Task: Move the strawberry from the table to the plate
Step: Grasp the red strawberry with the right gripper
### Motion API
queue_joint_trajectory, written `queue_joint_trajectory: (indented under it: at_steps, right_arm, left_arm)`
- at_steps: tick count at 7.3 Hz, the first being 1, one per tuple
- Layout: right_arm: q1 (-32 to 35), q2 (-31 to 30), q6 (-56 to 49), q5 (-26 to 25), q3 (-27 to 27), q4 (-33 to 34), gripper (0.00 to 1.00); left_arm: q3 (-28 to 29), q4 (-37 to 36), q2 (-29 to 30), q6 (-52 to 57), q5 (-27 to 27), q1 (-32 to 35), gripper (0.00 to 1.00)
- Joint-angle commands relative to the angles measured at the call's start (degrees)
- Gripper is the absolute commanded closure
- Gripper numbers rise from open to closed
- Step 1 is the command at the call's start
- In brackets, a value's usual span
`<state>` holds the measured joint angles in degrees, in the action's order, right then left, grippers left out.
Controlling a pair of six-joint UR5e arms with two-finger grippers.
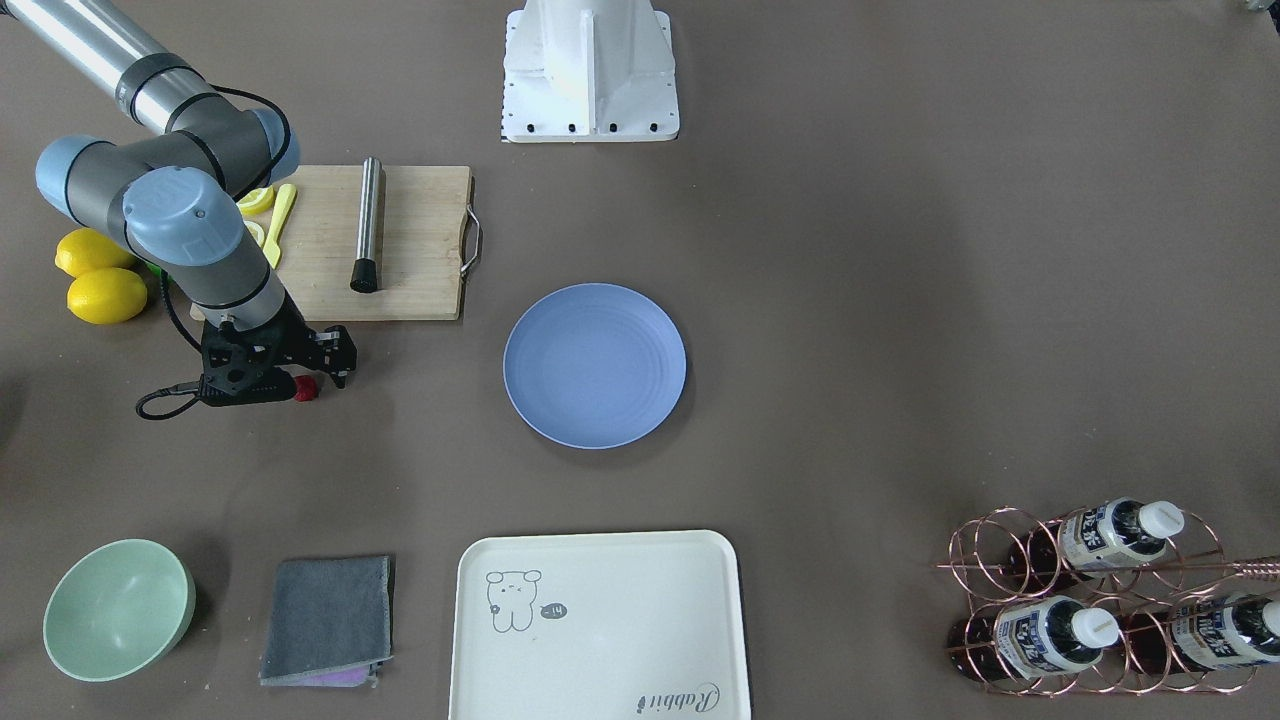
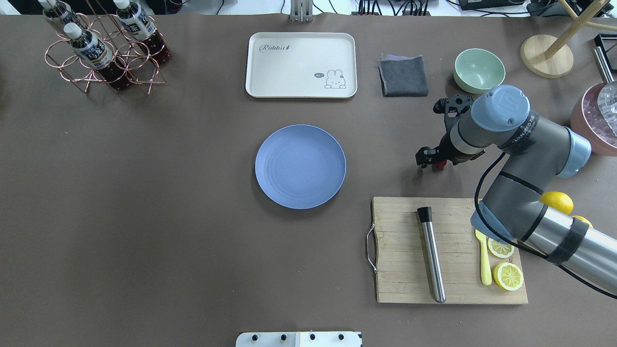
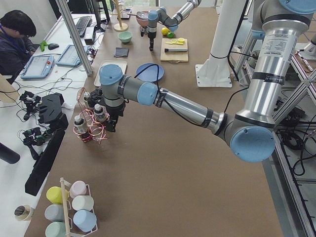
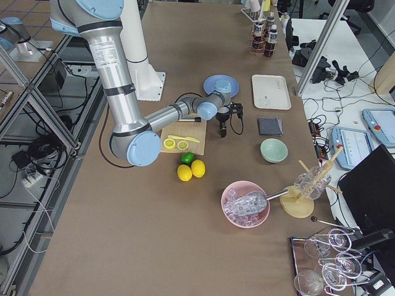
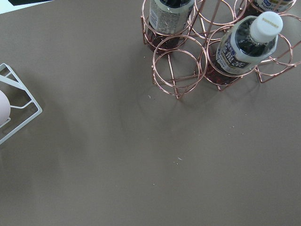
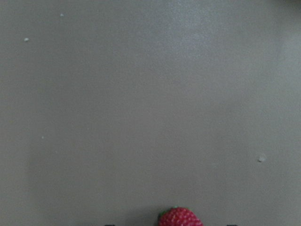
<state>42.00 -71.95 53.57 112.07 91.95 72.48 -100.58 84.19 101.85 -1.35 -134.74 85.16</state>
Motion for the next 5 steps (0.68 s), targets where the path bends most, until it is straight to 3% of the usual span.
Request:
queue_joint_trajectory:
  at_steps: [1, 3, 5]
  right_arm:
    - [-0.16, 0.06, 0.67, -0.27, -0.02, -0.14, 1.00]
    - [-0.25, 3.29, 1.36, -0.01, 0.24, 0.90, 1.00]
    - [-0.51, 10.47, 4.69, 0.17, 0.07, 6.68, 1.00]
  left_arm:
    - [0.29, 0.27, -0.24, 0.03, -0.09, 0.01, 0.02]
    - [1.08, 0.36, -0.24, 0.03, -0.09, -0.08, 0.03]
    - [4.93, 4.38, -0.59, 0.03, -0.44, 0.01, 0.02]
